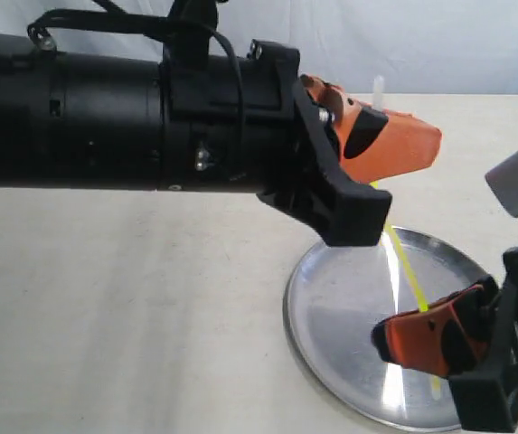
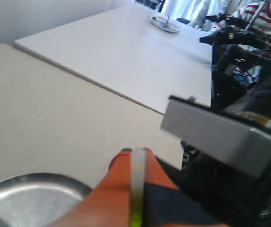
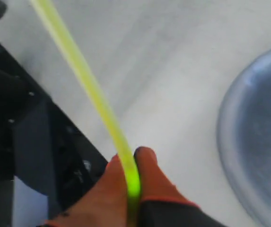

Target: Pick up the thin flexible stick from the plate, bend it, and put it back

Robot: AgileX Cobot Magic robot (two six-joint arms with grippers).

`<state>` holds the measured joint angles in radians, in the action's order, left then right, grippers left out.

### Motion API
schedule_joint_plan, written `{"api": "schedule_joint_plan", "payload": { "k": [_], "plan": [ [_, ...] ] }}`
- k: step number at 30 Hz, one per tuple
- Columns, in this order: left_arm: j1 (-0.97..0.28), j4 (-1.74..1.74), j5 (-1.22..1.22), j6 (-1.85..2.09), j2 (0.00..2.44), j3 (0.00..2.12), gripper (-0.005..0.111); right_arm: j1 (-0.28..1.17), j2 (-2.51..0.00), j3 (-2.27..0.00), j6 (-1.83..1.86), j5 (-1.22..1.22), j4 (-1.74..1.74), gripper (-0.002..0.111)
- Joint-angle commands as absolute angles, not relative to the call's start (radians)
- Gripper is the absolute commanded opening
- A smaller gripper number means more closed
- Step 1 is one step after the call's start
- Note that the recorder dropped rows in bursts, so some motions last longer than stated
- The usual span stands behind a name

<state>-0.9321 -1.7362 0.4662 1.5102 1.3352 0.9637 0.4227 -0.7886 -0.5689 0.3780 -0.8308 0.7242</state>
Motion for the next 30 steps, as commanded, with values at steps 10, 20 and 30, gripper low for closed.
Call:
{"api": "schedule_joint_plan", "payload": {
  "k": [10, 20, 30],
  "plan": [
    [-0.939, -1.744, 0.135, 1.547, 1.393, 0.894, 0.0, 0.42, -0.757, -0.6, 0.82, -0.835, 1.243, -0.001],
    [-0.939, -1.744, 0.451, 1.499, 1.351, 0.823, 0.0, 0.42, -0.683, -0.668, 0.233, -0.79, 0.55, -0.001],
    [-0.939, -1.744, 0.412, 1.589, 1.305, 0.934, 0.0, 0.42, -0.736, -0.619, 0.349, -0.889, 0.707, -0.001]
  ]
}}
